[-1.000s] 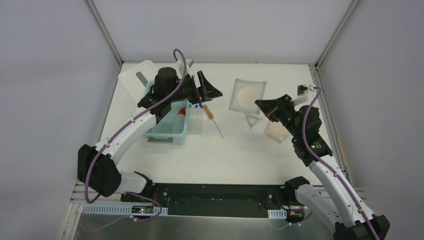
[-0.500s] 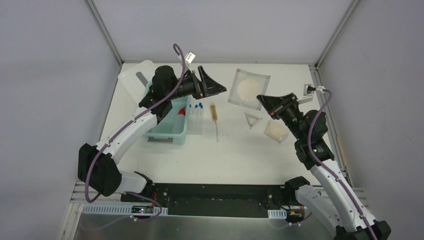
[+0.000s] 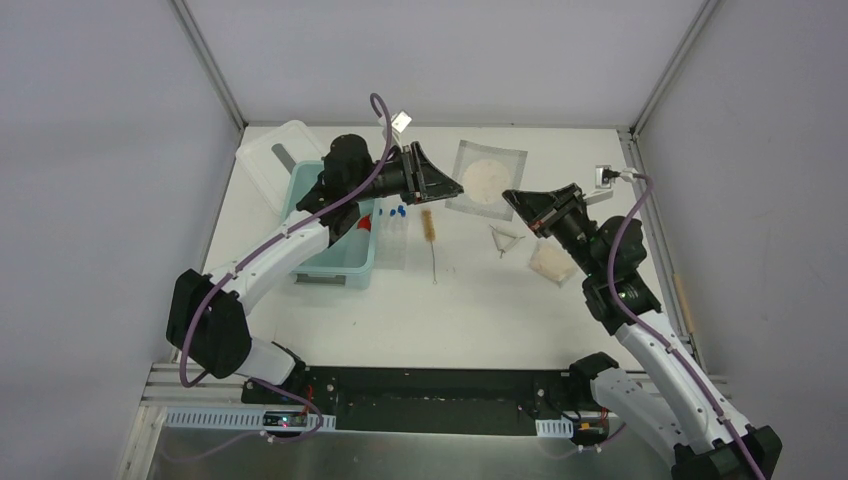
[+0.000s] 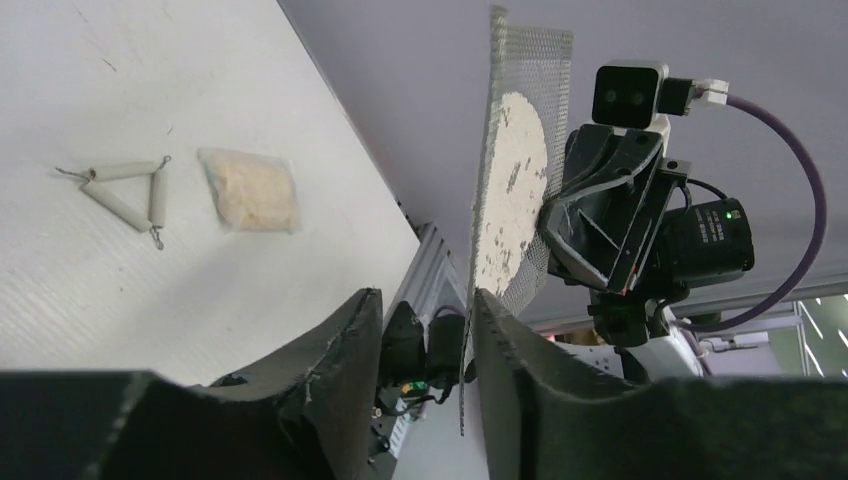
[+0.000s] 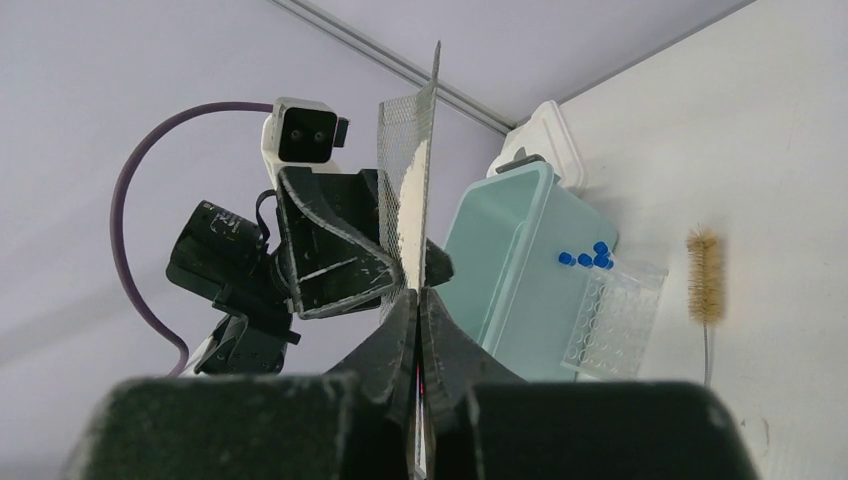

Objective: Organize the chemistry lab equipment

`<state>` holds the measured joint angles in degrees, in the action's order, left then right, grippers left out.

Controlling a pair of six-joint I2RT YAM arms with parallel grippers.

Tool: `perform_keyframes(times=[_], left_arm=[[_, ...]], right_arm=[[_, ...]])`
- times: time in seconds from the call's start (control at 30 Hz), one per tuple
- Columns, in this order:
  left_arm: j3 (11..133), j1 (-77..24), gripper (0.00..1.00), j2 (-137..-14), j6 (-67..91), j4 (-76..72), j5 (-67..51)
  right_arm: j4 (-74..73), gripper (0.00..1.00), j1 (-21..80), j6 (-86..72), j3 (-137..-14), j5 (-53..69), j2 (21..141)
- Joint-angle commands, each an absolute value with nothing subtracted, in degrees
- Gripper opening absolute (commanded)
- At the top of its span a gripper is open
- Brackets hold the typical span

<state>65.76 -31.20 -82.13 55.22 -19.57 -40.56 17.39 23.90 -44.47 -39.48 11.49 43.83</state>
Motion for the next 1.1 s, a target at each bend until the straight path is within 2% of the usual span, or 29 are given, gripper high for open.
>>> perform_keyframes(times=[0.0,0.1,0.17,0.23,0.33,0.5,0.6,0.8,0.9,1.07], left_arm=[[68.3,-31.8,0.29,-82.2,55.3,-23.3,-42.5],[67.9,-31.8,0.09,-82.1,55.2,-23.3,-42.4],[67.7,-31.9,0.0,-82.1,54.9,-23.1,-42.2],[67.8,-31.9,0.0,-81.9,54.1,-21.9,-42.2],[68.7,-31.9,0.0,-81.6,51.7,-19.2,-42.4],[73.3,-31.8,0.0,-79.3,39.5,-4.0,-37.5],[75.1,-30.5,0.0,-76.8,33.5,5.1,-32.4],[72.3,-20.0,0.0,-71.7,33.1,10.7,-32.5],[72.5,-15.3,0.0,-70.1,29.7,17.6,-31.5],[74.3,-6.1,0.0,-70.0,22.6,29.4,-31.0]], right_arm=[[21.1,0.0,24.5,-44.7,-39.6,12.3,44.3],[20.5,0.0,24.6,-44.3,-39.4,11.8,44.4],[19.4,0.0,24.7,-43.8,-39.5,11.3,44.4],[18.3,0.0,24.7,-43.4,-39.6,10.6,44.5],[16.1,0.2,24.7,-42.7,-40.2,10.1,44.4],[11.5,0.69,24.7,-39.9,-41.1,8.4,43.4],[5.9,0.87,24.6,-36.8,-42.3,5.3,42.5],[-12.1,0.97,24.3,-31.7,-47.8,-8.1,45.1],[-18.5,0.97,23.1,-30.3,-49.7,-10.7,47.4],[-20.0,0.97,20.3,-30.2,-49.0,-9.9,47.7]])
